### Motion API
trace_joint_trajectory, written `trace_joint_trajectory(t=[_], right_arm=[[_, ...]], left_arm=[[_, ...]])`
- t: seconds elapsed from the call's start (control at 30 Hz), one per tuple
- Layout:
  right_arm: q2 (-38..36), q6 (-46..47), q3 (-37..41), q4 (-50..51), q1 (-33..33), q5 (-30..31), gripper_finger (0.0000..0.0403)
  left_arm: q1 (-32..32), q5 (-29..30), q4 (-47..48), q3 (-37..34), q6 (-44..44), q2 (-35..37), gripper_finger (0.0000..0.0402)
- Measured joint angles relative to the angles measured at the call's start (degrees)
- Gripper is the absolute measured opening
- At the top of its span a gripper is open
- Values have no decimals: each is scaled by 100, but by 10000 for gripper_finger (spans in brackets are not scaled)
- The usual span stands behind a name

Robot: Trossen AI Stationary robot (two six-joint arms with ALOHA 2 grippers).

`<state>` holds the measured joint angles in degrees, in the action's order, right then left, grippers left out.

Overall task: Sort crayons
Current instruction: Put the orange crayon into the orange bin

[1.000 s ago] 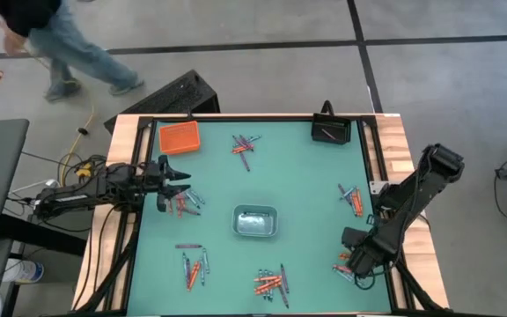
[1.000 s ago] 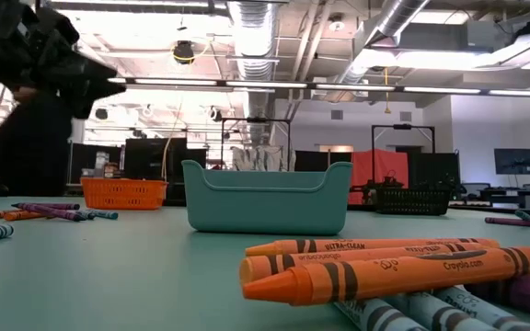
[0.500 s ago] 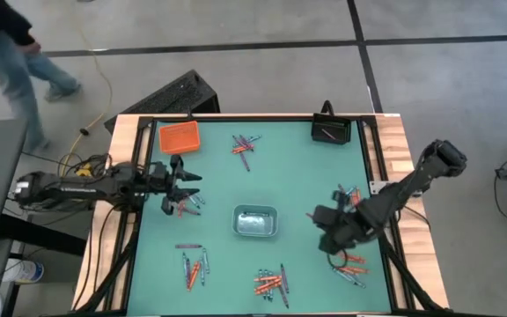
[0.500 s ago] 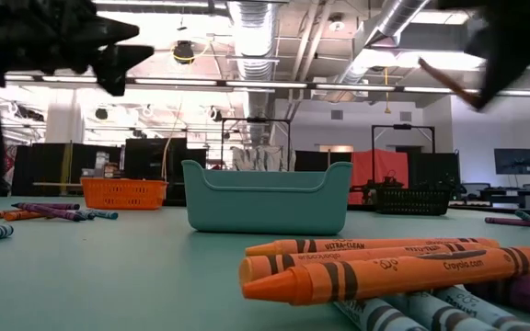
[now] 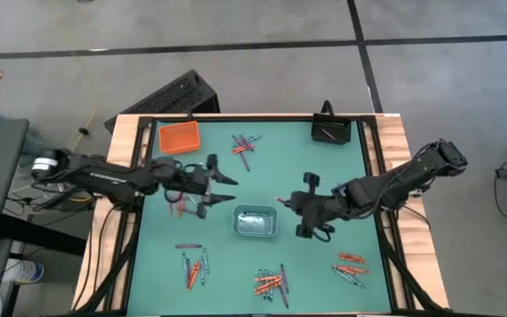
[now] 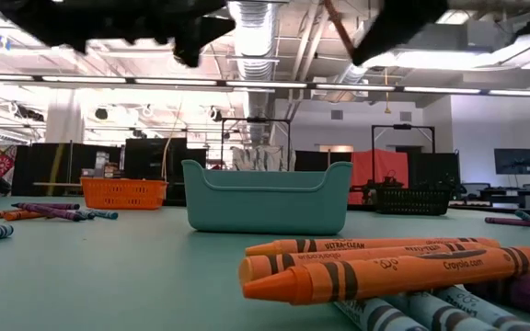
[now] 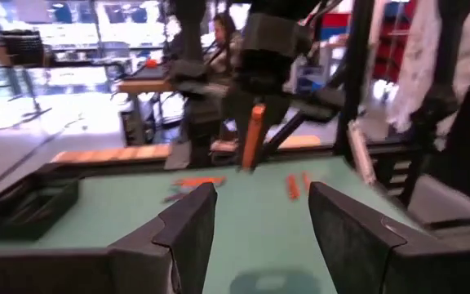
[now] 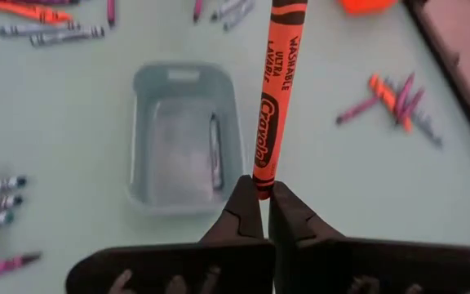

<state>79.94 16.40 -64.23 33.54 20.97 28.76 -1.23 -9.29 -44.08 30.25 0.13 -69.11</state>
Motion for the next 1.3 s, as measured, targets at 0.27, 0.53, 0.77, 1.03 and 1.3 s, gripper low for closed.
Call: trace_joint_trajectory(t=[0.27, 0.53, 0.77, 1.03, 1.3], right_arm=[[0, -941, 0, -739, -81, 577, 0], [0, -1382, 0, -1143, -76, 739, 0], [0, -1453, 0, -1158, 47, 744, 0], [-2, -1255, 0, -1098, 149, 767, 12], [-2, -1002, 0, -898, 146, 885, 60]], left_arm=[[61, -96, -1380, 1005, -715, -1630, 190], [194, -332, -1736, 1884, -989, -2737, 190], [499, 219, -1751, 2014, -260, -2842, 141], [562, 444, -1644, 2016, 313, -2840, 14], [565, 460, -994, 2016, 672, -2664, 9]])
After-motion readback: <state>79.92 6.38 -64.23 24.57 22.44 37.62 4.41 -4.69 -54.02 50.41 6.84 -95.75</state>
